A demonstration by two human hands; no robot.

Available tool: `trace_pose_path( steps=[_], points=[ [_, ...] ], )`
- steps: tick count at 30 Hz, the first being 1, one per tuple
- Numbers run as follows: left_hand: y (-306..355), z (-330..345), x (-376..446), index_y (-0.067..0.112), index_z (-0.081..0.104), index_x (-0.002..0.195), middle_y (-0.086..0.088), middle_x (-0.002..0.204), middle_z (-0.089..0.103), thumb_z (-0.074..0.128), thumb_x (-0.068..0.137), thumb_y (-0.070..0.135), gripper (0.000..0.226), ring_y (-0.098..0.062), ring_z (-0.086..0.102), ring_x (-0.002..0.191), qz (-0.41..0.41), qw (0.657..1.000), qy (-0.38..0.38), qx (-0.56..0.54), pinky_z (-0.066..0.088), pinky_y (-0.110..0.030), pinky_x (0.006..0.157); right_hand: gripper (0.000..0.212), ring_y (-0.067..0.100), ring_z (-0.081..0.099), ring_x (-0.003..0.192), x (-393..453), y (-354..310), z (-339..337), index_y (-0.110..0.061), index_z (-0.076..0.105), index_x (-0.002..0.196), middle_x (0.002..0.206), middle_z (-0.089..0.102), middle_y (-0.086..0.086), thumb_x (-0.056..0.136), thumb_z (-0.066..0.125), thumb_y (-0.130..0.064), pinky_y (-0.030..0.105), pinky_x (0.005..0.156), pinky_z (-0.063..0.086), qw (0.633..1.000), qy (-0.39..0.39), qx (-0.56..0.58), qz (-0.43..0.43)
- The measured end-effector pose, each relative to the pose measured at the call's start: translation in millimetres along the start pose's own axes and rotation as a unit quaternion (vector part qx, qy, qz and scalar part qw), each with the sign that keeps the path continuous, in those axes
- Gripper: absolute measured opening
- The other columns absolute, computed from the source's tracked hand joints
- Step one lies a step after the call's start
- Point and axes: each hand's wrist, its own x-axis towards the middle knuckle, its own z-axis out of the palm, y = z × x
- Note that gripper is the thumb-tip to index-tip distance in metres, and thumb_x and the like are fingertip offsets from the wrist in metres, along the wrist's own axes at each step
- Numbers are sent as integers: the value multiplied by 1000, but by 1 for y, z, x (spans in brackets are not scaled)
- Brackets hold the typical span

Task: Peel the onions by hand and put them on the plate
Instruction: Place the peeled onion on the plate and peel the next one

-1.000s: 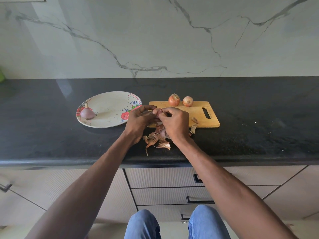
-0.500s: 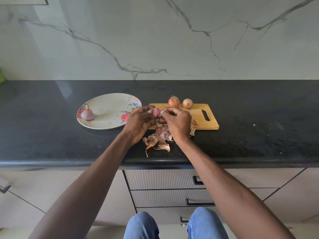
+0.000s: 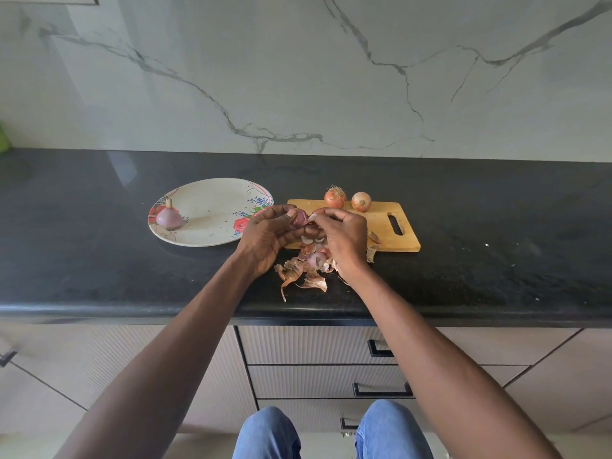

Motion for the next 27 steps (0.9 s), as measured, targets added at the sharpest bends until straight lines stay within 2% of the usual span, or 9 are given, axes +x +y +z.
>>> trace_pose_path(
  steps=[5, 7, 10, 13, 15, 17, 18, 22, 27],
  points=[
    [1, 0, 0, 1, 64, 105, -17, 98, 71, 52, 101, 1, 13, -23, 73, 84, -18, 999, 13, -45, 61, -26, 70, 7, 23, 72, 65, 4, 1, -2, -1, 75, 77, 73, 73, 13, 83, 72, -2, 32, 68, 60, 994, -5, 86, 70],
    [2, 0, 0, 3, 64, 107, -14, 99, 71, 52, 101, 4, 13, -22, 72, 86, -11, 999, 16, -47, 62, -30, 73, 5, 17, 72, 65, 4, 4, -2, 0, 75, 83, 73, 74, 8, 84, 71, -3, 28, 64, 59, 999, -4, 26, 38],
    [2, 0, 0, 5, 65, 109, -11, 98, 73, 55, 100, 4, 14, -19, 72, 84, 11, 998, 38, -48, 62, -30, 75, 7, 0, 67, 64, 1, 7, -1, -6, 77, 86, 74, 72, -4, 85, 72, -10, 15, 60, 52, 992, 12, -115, -59],
    [1, -2, 2, 3, 66, 111, -12, 99, 75, 58, 97, 0, 16, -21, 74, 85, 24, 996, 61, -62, 63, -30, 77, 12, 4, 68, 84, 1, 13, 0, -4, 77, 95, 98, 74, 1, 83, 75, -8, 16, 74, 54, 966, 2, -204, -159],
    [1, -2, 2, 1, 67, 109, -14, 97, 76, 59, 96, -2, 16, -23, 74, 85, 25, 996, 58, -56, 63, -32, 80, 29, 9, 68, 96, 3, 14, 0, -6, 73, 111, 110, 73, 2, 84, 78, -17, 18, 80, 56, 967, -5, -206, -152],
    [0, -1, 0, -1, 66, 107, -14, 97, 75, 59, 94, -5, 15, -24, 74, 87, 27, 998, 36, -36, 63, -35, 83, 42, 4, 69, 92, 5, 12, 0, -6, 70, 118, 108, 74, 2, 84, 79, -29, 17, 77, 57, 977, -25, -173, -123],
    [0, -1, -1, -1, 66, 106, -14, 97, 74, 60, 93, -6, 15, -24, 74, 88, 28, 999, 25, -26, 62, -35, 83, 43, -2, 69, 86, 4, 11, 1, -5, 70, 119, 108, 74, 4, 84, 79, -28, 15, 74, 56, 978, -38, -166, -120],
    [-2, 1, -2, -1, 67, 101, -15, 96, 73, 69, 85, -2, 16, -24, 73, 88, 38, 999, 16, 6, 63, -36, 83, 34, -19, 61, 67, 3, 13, 0, 0, 68, 119, 109, 73, 7, 86, 74, -6, 3, 61, 48, 978, -67, -158, -121],
    [-2, 0, -2, 0, 69, 97, -13, 90, 76, 73, 78, 8, 21, -24, 75, 83, 47, 998, 23, 35, 64, -35, 75, 26, -6, 66, 69, 1, 12, -3, -1, 72, 110, 99, 76, 7, 86, 75, -9, 14, 63, 56, 973, -66, -168, -146]
  ],
)
